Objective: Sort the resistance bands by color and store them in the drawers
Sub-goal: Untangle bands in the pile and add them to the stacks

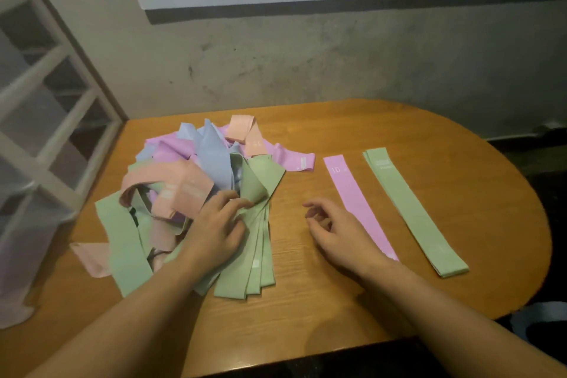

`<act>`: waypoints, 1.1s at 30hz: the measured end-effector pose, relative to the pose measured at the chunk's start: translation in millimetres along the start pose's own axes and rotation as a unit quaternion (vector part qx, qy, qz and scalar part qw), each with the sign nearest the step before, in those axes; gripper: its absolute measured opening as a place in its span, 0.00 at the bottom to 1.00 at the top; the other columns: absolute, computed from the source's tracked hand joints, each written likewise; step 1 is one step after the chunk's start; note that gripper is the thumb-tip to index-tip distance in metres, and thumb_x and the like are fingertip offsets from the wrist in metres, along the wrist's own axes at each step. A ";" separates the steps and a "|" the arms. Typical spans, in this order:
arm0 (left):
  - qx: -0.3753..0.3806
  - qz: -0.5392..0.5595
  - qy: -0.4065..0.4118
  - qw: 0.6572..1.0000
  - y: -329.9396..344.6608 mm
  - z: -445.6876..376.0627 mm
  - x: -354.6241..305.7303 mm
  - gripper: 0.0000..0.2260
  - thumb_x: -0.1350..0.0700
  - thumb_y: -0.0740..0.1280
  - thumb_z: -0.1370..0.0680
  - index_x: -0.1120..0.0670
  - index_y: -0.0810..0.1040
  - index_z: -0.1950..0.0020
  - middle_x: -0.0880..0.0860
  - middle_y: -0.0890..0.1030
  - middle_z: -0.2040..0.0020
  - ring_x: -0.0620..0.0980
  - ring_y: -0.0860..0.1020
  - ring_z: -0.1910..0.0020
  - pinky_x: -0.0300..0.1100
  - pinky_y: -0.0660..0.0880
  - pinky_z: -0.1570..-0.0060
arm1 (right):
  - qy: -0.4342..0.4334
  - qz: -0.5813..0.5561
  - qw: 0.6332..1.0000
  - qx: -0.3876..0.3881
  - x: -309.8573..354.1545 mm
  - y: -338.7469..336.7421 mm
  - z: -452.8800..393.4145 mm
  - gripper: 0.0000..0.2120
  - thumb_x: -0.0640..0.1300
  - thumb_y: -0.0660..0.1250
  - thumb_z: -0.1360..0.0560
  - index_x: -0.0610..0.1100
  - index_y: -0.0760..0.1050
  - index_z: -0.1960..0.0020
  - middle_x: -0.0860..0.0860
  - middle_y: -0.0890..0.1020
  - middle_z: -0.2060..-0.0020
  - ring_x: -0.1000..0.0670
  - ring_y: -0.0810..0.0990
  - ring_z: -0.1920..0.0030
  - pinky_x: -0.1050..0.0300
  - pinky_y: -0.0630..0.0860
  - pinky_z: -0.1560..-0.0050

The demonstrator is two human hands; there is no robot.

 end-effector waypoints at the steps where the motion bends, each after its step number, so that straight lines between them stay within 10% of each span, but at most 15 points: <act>1: -0.005 0.014 -0.006 1.000 0.7 1.4 1.4 0.15 0.52 0.64 0.23 0.53 0.79 0.38 0.49 0.73 0.38 0.45 0.72 0.41 0.40 0.70 0.41 | 0.005 -0.008 1.000 0.006 5.4 6.4 -6.8 0.13 0.44 0.65 0.19 0.54 0.75 0.36 0.59 0.79 0.48 0.63 0.76 0.50 0.70 0.71 0.51; 10: -0.046 0.019 0.035 0.998 3.8 4.1 0.6 0.08 0.51 0.65 0.23 0.54 0.76 0.50 0.49 0.75 0.49 0.46 0.74 0.52 0.40 0.73 0.51 | 0.070 -0.123 0.990 -0.021 52.4 48.2 -81.0 0.16 0.48 0.67 0.20 0.52 0.75 0.33 0.54 0.82 0.48 0.55 0.81 0.49 0.52 0.79 0.45; 21: -0.032 0.042 0.021 0.998 1.9 4.1 3.0 0.06 0.49 0.65 0.23 0.50 0.74 0.50 0.45 0.74 0.52 0.43 0.73 0.54 0.41 0.74 0.55 | 0.094 -0.080 0.991 0.053 69.2 46.6 -97.3 0.04 0.44 0.74 0.25 0.44 0.86 0.54 0.53 0.85 0.60 0.60 0.78 0.61 0.71 0.73 0.64; 26: -0.086 0.166 -0.122 0.975 -1.7 -1.3 -6.3 0.09 0.45 0.65 0.21 0.49 0.73 0.56 0.47 0.75 0.62 0.46 0.74 0.61 0.45 0.73 0.61 | 0.097 -0.045 0.990 0.096 70.8 30.5 -67.7 0.03 0.46 0.77 0.28 0.48 0.87 0.57 0.56 0.86 0.64 0.62 0.79 0.64 0.69 0.74 0.65; 33: 0.023 0.291 -0.243 0.925 10.0 -20.6 -42.1 0.18 0.43 0.62 0.18 0.57 0.74 0.58 0.53 0.77 0.63 0.49 0.76 0.60 0.51 0.74 0.53 | 0.120 -0.043 0.986 0.107 61.0 15.3 -33.8 0.08 0.50 0.74 0.25 0.45 0.85 0.57 0.50 0.85 0.63 0.58 0.79 0.64 0.64 0.75 0.63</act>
Point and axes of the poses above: each hand's wrist, its own z-axis away from the middle knuckle, its own y-axis out of the palm, x = y × z, the point moved 1 cm from there along -z, towards the middle knuckle
